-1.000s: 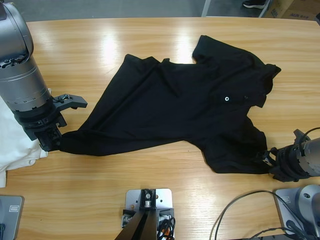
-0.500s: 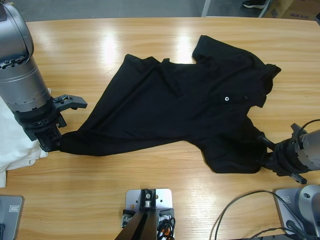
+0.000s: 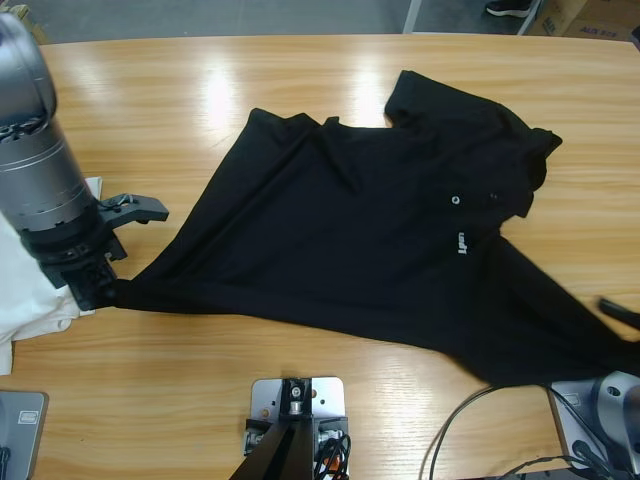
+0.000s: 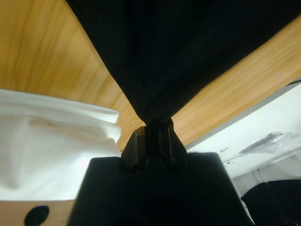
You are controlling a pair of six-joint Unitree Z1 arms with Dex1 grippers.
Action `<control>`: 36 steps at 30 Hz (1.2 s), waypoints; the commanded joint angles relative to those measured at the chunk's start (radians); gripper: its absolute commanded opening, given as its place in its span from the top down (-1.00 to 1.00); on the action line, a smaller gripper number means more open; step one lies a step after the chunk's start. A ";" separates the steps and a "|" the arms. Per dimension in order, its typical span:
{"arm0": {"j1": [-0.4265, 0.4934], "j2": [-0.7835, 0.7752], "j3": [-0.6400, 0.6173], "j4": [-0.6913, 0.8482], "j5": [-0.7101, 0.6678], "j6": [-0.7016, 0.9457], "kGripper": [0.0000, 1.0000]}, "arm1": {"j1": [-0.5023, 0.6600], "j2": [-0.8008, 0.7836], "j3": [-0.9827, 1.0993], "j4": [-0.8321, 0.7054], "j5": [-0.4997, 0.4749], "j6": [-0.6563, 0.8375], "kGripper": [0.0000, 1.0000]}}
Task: Fold clothes
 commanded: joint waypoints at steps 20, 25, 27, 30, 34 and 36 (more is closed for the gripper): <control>-0.009 -0.052 -0.046 -0.032 -0.067 -0.215 -0.91 | 0.009 0.009 -0.319 0.297 -0.034 -0.043 -1.00; -0.005 -0.005 -0.156 -0.255 -0.074 -0.308 -0.56 | 0.009 0.281 -0.464 0.081 -0.147 -0.592 -0.99; -0.005 0.060 -0.273 -0.253 -0.092 -0.406 -0.57 | 0.005 0.368 -0.505 0.057 -0.153 -0.728 -0.99; 0.011 0.159 -0.413 -0.252 -0.088 -0.520 -0.58 | -0.009 0.405 -0.558 0.048 -0.153 -0.792 -0.99; 0.033 0.326 -0.599 -0.251 -0.081 -0.535 -0.70 | -0.039 0.426 -0.628 0.053 -0.146 -0.820 -0.99; 0.045 0.411 -0.694 -0.244 -0.079 -0.565 -0.92 | -0.044 0.451 -0.638 0.053 -0.144 -0.830 -0.99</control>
